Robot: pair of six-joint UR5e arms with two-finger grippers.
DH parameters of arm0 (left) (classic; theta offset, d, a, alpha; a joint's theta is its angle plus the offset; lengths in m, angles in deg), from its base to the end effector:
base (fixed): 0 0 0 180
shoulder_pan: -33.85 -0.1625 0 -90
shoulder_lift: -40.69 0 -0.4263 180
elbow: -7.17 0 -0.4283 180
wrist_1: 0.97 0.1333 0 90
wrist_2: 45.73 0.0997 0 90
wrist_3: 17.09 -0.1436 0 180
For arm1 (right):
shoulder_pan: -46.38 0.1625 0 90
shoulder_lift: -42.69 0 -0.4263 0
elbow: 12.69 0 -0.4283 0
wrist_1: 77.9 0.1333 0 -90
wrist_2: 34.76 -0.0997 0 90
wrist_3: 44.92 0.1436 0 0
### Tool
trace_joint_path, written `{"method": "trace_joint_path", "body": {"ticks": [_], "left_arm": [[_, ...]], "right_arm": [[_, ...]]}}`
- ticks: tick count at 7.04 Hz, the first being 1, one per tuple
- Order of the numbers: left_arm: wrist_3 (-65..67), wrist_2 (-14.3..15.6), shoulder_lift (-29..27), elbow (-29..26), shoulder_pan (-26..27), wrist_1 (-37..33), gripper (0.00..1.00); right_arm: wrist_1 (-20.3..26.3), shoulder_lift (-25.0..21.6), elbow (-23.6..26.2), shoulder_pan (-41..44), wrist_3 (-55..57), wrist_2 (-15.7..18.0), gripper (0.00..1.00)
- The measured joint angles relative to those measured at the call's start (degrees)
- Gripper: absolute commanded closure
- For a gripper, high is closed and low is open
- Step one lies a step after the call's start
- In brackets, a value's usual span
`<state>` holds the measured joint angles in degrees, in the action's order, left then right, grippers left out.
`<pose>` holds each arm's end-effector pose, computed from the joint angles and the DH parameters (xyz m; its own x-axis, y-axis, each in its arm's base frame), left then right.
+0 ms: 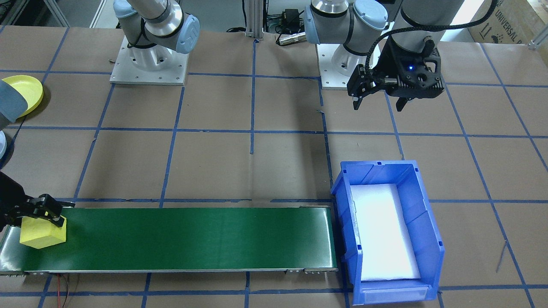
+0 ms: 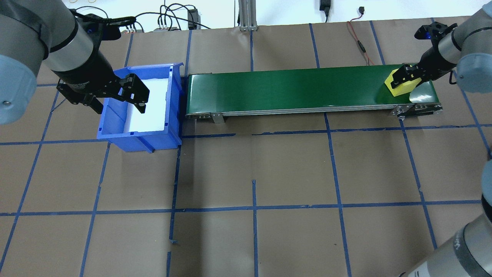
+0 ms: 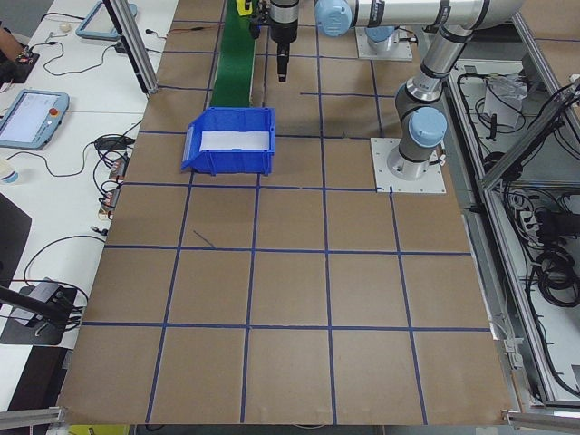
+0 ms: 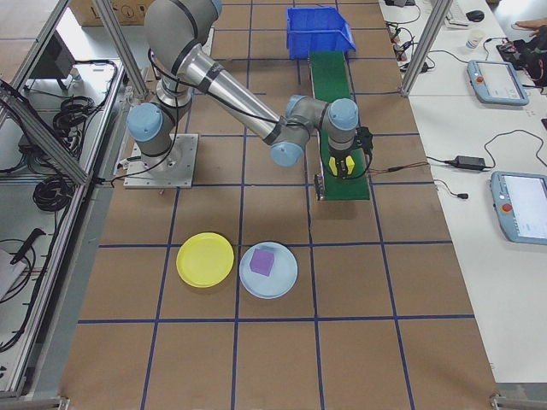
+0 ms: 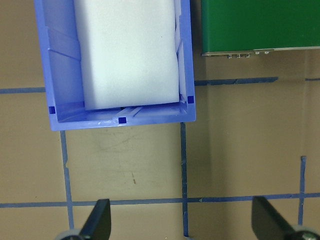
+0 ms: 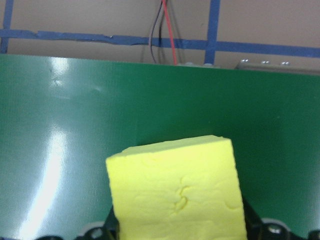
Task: Move block left to right into plate
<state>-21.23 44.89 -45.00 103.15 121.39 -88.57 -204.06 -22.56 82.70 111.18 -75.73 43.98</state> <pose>-0.1103 -0.5028 0.4328 -0.9995 0.0292 -0.0117 0.0293 0.9995 -0.0119 -0.1362 -0.6684 0.2050 -0.9865 -0.1182 -0.1131 -0.0953 0.9772 -0.1895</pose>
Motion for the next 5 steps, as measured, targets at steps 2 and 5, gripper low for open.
{"method": "trace_joint_path", "body": {"ticks": [2,5], "left_arm": [[-0.09,-0.07,-0.03,0.05,-0.03,-0.02,0.00],[-0.29,-0.10,-0.02,0.08,-0.11,-0.05,0.00]], "right_arm": [[-1.35,-1.42,0.05,-1.80,-0.12,2.73,0.84],[7.08,-10.95,5.21,-14.25,-8.19,6.42,0.84]]}}
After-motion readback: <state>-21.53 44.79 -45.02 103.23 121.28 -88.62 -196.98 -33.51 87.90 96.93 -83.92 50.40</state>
